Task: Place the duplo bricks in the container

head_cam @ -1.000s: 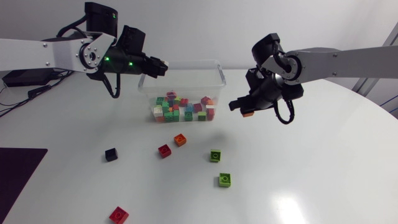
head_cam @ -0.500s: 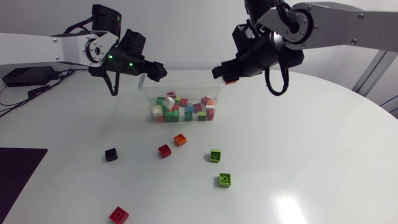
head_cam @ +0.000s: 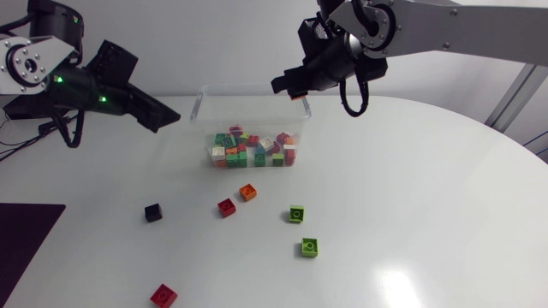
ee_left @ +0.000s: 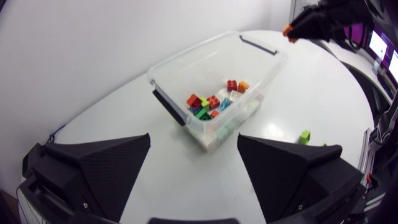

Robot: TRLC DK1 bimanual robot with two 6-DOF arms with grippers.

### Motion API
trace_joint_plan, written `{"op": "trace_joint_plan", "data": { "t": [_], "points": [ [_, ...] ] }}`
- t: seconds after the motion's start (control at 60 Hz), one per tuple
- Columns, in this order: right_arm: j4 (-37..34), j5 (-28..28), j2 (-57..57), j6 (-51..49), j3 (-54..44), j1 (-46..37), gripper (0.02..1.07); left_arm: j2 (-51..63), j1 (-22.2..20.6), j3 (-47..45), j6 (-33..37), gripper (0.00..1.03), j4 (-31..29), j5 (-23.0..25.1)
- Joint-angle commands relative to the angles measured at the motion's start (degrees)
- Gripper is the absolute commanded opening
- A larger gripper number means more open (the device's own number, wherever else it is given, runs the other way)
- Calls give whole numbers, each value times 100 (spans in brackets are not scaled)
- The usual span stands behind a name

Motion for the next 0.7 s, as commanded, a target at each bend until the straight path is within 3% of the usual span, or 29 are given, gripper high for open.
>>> {"op": "trace_joint_plan", "data": {
  "t": [0.0, 0.317, 0.683],
  "points": [
    [75, 3, 300, -111, 360, 62, 35, -88, 222, -428, 634, 98, -143, 137],
    [303, 3, 976, -260, 896, 106, 36, -246, 609, -1272, 1627, 98, -293, 155],
    [312, 55, 1961, -445, 1854, 115, 39, -149, 943, -1623, 2471, 98, -548, 155]
  ]
}}
